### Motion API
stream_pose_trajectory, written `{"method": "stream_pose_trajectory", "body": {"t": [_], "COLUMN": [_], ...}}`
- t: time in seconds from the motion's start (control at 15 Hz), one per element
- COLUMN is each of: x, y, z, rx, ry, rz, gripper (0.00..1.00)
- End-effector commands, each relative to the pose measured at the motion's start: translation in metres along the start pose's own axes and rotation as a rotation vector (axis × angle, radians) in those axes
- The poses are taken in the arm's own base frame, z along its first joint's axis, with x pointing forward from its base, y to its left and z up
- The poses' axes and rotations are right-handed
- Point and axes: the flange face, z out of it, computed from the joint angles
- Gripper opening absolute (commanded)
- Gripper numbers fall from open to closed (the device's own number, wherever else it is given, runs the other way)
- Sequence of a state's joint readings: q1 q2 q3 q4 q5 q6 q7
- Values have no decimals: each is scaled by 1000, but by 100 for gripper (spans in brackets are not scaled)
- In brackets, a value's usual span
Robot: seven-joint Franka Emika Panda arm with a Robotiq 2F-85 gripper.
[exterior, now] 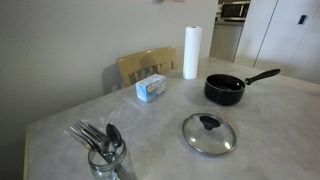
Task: Put the lid on the pot
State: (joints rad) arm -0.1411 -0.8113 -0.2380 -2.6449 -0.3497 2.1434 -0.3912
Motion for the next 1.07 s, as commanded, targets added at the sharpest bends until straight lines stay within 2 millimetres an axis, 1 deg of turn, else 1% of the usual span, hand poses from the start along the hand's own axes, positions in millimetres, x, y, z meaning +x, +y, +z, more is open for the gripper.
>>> {"method": "stream_pose_trajectory", "body": {"t": [0.0, 0.2, 0.33, 0.47, 0.67, 0.8, 0.87, 0.93, 1.0], "x": [0, 2, 4, 8, 12, 11, 28, 28, 30], "y": [0, -9, -23, -43, -86, -118, -130, -144, -152], "z": [0, 7, 13, 21, 38, 47, 40, 43, 41], "rx": [0, 0, 6, 20, 59, 85, 106, 128, 126], "ry": [0, -7, -3, -3, -36, -46, -46, -43, -37], "rz": [0, -18, -55, -133, -287, -380, -434, -478, -504], "gripper": [100, 100, 100, 100, 100, 100, 100, 100, 100]}}
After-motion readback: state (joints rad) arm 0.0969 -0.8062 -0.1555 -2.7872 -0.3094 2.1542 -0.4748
